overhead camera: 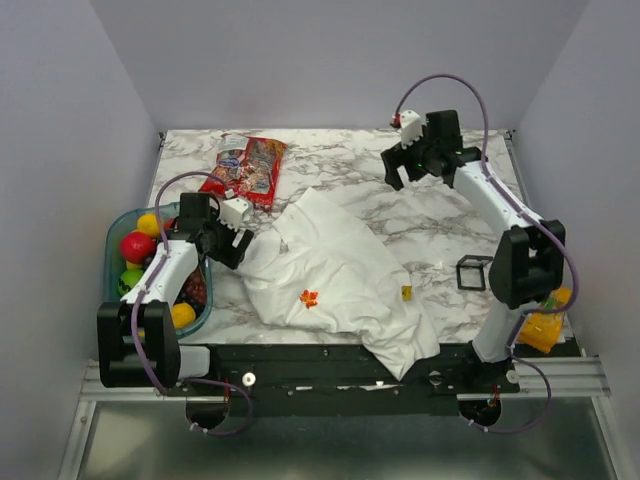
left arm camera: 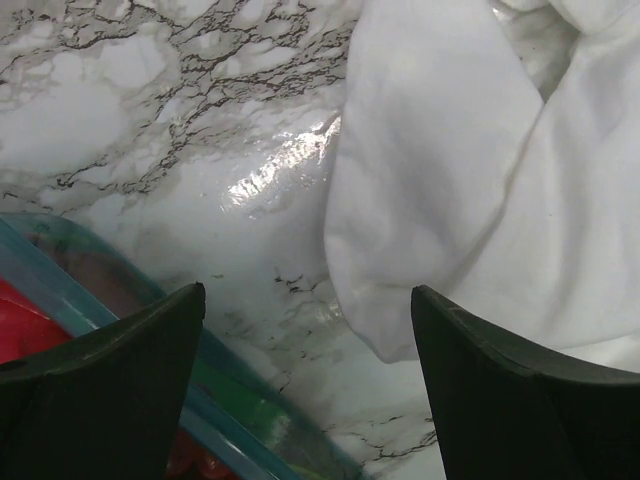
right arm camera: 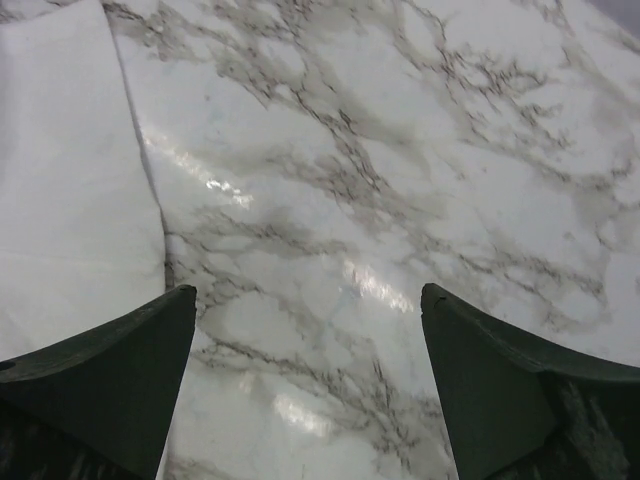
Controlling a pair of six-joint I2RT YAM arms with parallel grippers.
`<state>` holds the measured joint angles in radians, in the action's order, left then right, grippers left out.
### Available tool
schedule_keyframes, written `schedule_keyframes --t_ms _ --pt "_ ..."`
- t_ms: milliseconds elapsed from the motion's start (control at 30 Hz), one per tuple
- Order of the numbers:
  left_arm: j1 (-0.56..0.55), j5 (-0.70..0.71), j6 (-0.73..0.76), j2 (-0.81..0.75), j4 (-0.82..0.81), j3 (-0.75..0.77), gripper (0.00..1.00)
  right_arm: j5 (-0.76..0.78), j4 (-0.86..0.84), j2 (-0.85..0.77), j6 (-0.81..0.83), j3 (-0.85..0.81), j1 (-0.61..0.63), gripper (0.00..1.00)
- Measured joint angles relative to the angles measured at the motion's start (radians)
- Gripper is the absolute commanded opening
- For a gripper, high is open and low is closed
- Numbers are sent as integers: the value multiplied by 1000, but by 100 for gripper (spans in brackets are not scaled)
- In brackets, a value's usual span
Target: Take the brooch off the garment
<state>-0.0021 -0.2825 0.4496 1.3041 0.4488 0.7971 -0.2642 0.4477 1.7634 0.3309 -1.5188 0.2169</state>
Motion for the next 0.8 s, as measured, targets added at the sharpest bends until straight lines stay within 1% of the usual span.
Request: schedule_keyframes --t_ms 100,233,333,367,433,533,667,800 --pt "27 -1 16 19 -5 17 90 -22 19 158 73 -169 63 99" --pt "63 -3 34 28 0 34 90 -21 53 369 149 -414 150 87" --pt "68 -8 43 22 15 35 90 -19 90 523 204 -595 217 83" --pt "69 -13 44 17 24 36 90 -21 103 557 217 -625 231 82" --pt "75 -24 43 5 46 38 90 -34 129 607 237 -657 261 79" --pt "82 -40 31 -8 77 47 90 -67 172 645 267 -658 293 79" --pt "84 -43 4 -10 114 68 90 -97 239 668 304 -659 306 78" --pt "90 -42 -31 -10 146 109 90 -89 292 682 333 -663 319 75"
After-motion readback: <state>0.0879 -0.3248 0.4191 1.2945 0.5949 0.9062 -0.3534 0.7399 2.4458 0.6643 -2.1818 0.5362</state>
